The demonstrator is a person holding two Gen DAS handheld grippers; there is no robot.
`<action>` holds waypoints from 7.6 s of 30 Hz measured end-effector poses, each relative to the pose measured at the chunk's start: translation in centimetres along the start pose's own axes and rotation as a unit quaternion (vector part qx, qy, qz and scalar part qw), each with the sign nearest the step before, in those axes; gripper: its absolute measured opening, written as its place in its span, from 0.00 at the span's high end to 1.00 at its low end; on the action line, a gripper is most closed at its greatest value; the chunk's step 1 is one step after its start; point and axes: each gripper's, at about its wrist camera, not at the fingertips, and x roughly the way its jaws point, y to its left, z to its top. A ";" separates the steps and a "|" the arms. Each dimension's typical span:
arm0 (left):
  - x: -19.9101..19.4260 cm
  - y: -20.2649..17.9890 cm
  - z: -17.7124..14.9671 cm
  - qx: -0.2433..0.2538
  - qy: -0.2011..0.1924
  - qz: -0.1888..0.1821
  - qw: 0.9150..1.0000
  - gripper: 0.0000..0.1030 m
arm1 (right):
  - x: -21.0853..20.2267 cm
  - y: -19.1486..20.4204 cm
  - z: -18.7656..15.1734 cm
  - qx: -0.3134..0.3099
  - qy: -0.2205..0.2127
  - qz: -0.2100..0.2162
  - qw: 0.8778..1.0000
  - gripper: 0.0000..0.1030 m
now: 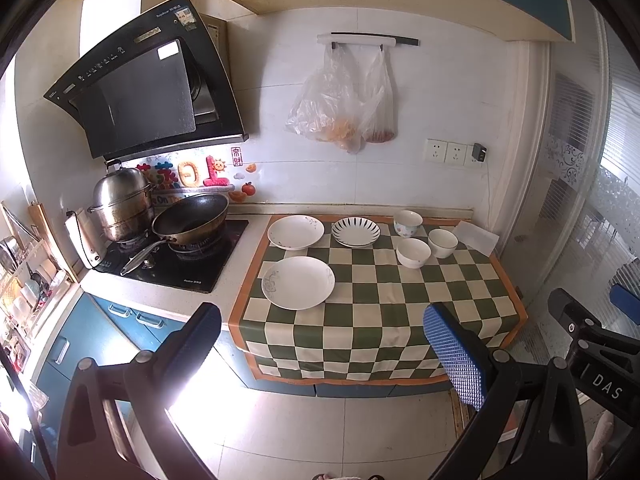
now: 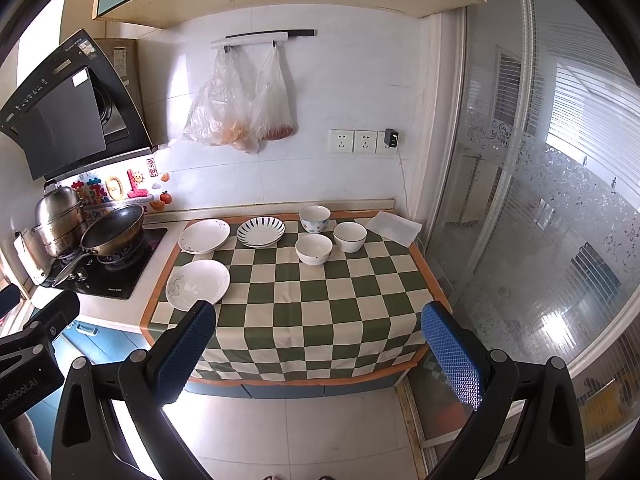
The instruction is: Organize plates and bowls
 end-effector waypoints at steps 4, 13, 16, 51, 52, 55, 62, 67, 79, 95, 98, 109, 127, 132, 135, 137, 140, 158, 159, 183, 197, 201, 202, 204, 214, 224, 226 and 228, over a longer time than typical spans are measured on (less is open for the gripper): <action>0.4 0.0 0.0 -0.001 -0.003 0.002 1.000 0.00 | 0.3 0.2 -0.2 0.004 0.000 -0.001 1.000 0.00; 6.7 4.6 0.9 -0.025 -0.021 0.063 0.997 0.00 | 5.6 2.4 -1.1 0.046 0.004 0.038 0.998 0.00; 10.1 6.9 1.2 -0.032 -0.013 0.083 0.996 0.00 | 9.2 4.4 -1.1 0.043 0.027 0.052 0.997 0.00; 54.5 13.8 2.7 -0.067 0.287 0.125 0.947 0.00 | 64.6 23.5 2.7 -0.053 0.297 0.145 0.942 0.00; 55.2 13.9 2.5 -0.069 0.293 0.122 0.946 0.00 | 65.6 23.7 2.3 -0.053 0.309 0.148 0.938 0.00; 57.8 14.7 1.3 -0.079 0.325 0.107 0.936 0.01 | 67.9 24.4 1.2 -0.051 0.342 0.159 0.925 0.03; 61.8 16.9 -1.3 -0.090 0.390 0.060 0.914 0.17 | 71.8 25.9 -1.2 -0.014 0.414 0.191 0.890 0.18; 62.9 18.0 -2.4 -0.106 0.418 0.011 0.902 0.29 | 73.1 26.8 -2.9 0.016 0.451 0.199 0.870 0.27; 63.7 17.4 -3.6 -0.094 0.439 -0.060 0.892 0.72 | 73.1 28.5 -4.9 0.040 0.459 0.218 0.861 0.79; 63.3 12.1 0.1 -0.061 0.400 -0.087 0.911 0.72 | 70.9 23.0 -3.2 0.063 0.414 0.205 0.885 0.81; 63.3 10.5 0.7 -0.054 0.394 -0.092 0.913 0.72 | 70.2 20.9 -2.1 0.070 0.401 0.200 0.891 0.81; 63.8 4.7 0.5 -0.043 0.395 -0.102 0.912 0.72 | 70.2 13.6 -1.0 0.077 0.390 0.193 0.897 0.82; 66.2 0.5 -2.7 -0.023 0.428 -0.078 0.900 0.72 | 72.9 10.8 -4.3 0.077 0.411 0.189 0.889 0.82; 66.3 0.2 -2.6 -0.022 0.427 -0.073 0.901 0.72 | 72.9 10.7 -4.4 0.071 0.405 0.193 0.891 0.82; 66.4 0.1 -3.0 -0.023 0.428 -0.071 0.901 0.72 | 73.0 10.6 -4.3 0.072 0.405 0.197 0.890 0.82; 66.3 0.1 -3.1 -0.026 0.431 -0.069 0.899 0.72 | 73.0 10.5 -4.4 0.073 0.407 0.199 0.889 0.82; 65.6 0.6 -2.4 -0.024 0.422 -0.063 0.904 0.72 | 73.1 10.5 -4.3 0.075 0.411 0.203 0.886 0.82; 67.0 13.0 8.0 -0.171 0.337 -0.054 0.924 0.60 | 70.0 17.6 8.0 0.083 0.336 0.247 0.905 0.57; 68.2 14.2 7.7 -0.185 0.341 -0.050 0.920 0.60 | 71.3 19.0 8.5 0.084 0.341 0.252 0.902 0.57; 82.6 21.8 5.4 -0.232 0.390 -0.065 0.889 0.76 | 96.2 37.6 11.6 -0.014 0.444 0.238 0.864 0.73; 81.0 21.1 6.9 -0.197 0.380 -0.054 0.902 0.76 | 93.7 36.2 11.3 -0.009 0.431 0.256 0.865 0.82; 79.1 20.7 7.7 -0.186 0.371 -0.058 0.908 0.76 | 91.4 35.4 11.6 0.000 0.427 0.262 0.866 0.83; 78.7 20.6 7.8 -0.185 0.369 -0.059 0.909 0.76 | 90.6 35.0 11.8 0.005 0.423 0.265 0.867 0.84; 77.3 20.0 8.2 -0.177 0.365 -0.064 0.912 0.76 | 89.2 34.2 12.0 0.013 0.417 0.269 0.868 0.84; 70.1 13.5 8.6 -0.135 0.359 -0.104 0.918 0.76 | 80.2 25.6 12.9 0.055 0.384 0.271 0.881 0.84; 66.0 6.0 4.9 -0.097 0.382 -0.144 0.908 0.76 | 72.5 15.9 8.2 0.076 0.389 0.248 0.884 0.84; 65.6 5.1 4.0 -0.088 0.391 -0.147 0.904 0.76 | 71.7 14.5 6.5 0.082 0.396 0.243 0.882 0.84; 65.5 3.7 2.7 -0.074 0.404 -0.149 0.900 0.76 | 71.1 12.9 4.8 0.093 0.406 0.239 0.877 0.84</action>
